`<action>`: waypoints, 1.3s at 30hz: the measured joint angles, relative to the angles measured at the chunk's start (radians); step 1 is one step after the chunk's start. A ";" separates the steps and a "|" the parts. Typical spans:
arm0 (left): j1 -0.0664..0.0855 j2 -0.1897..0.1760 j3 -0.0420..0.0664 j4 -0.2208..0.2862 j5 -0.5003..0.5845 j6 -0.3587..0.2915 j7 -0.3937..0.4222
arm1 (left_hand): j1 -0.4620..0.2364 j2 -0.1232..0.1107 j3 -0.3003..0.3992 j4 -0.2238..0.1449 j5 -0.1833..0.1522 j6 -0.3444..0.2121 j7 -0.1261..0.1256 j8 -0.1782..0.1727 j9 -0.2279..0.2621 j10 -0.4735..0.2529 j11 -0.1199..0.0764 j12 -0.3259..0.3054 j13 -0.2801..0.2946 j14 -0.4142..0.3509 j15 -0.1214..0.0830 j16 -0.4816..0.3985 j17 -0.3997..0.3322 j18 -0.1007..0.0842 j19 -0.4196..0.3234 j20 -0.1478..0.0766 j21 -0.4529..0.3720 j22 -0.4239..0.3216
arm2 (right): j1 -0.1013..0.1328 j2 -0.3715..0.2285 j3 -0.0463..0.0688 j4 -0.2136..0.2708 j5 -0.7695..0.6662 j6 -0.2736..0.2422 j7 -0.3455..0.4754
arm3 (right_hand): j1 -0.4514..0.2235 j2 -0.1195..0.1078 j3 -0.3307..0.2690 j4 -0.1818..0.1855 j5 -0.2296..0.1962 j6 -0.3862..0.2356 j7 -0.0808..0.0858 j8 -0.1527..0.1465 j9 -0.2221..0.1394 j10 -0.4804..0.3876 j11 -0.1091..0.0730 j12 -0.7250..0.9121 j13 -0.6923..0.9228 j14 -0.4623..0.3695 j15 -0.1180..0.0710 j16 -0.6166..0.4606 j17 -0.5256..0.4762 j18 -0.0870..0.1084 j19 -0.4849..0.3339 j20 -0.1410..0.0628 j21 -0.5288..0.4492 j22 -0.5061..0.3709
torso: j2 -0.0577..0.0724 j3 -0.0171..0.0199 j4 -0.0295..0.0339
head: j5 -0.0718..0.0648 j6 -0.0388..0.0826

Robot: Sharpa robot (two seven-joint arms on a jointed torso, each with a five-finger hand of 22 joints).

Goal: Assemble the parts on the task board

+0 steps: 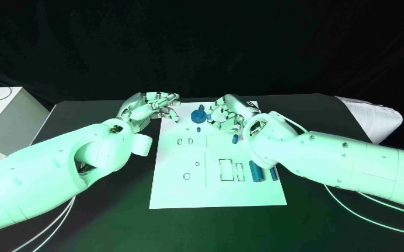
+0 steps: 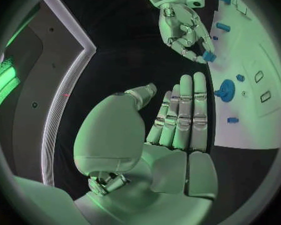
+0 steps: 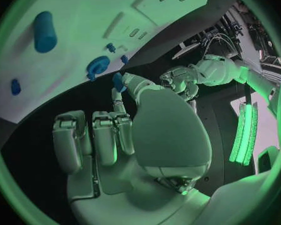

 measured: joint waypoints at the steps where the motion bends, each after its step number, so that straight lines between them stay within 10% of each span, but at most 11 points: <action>1: 0.000 0.000 0.000 0.000 0.000 0.000 -0.001 | 0.000 0.000 0.001 0.001 0.000 0.002 -0.002 0.000 0.000 0.001 -0.001 0.000 0.001 -0.002 -0.002 0.002 0.001 0.000 0.000 0.000 0.000 0.001 | -0.003 0.007 -0.001 -0.001 -0.003 0.000 -0.008 | 0.000 0.000 0.000 0.000 0.000 0.000 0.000 0.000 0.000 0.000 0.000 0.000 0.000 0.000 0.000 0.000 0.000 0.000 0.000 0.000 0.000 0.000 | 0.000 -0.0006 0.0003 | 0.001 -0.001; 11: 0.000 -0.002 0.000 0.003 -0.004 -0.001 -0.008 | 0.000 0.000 0.003 0.003 0.000 0.005 -0.005 0.000 0.002 0.036 -0.010 0.019 0.011 -0.007 -0.006 0.004 0.003 0.000 -0.011 -0.004 0.009 0.005 | -0.049 0.068 -0.008 -0.001 -0.056 0.005 -0.105 | -0.008 0.000 0.003 -0.003 0.005 0.000 0.000 0.000 0.000 0.000 0.000 0.000 0.000 0.000 0.000 0.000 0.000 0.000 0.000 0.000 0.000 0.000 | 0.001 0.0007 -0.0016 | 0.009 -0.013; 39: 0.000 0.002 0.000 -0.001 -0.014 0.000 -0.017 | 0.000 0.000 0.003 0.003 0.000 0.005 -0.005 0.000 0.002 0.035 -0.010 0.019 0.012 -0.007 -0.006 0.004 0.004 0.000 -0.011 -0.003 0.009 0.006 | -0.085 0.120 -0.011 -0.019 -0.141 0.013 -0.194 | -0.013 -0.005 0.003 -0.003 0.005 -0.002 0.002 -0.001 0.001 0.000 0.000 0.000 0.000 0.000 0.000 0.000 0.000 0.000 0.000 0.000 0.000 0.000 | 0.001 0.0012 0.0003 | 0.014 -0.032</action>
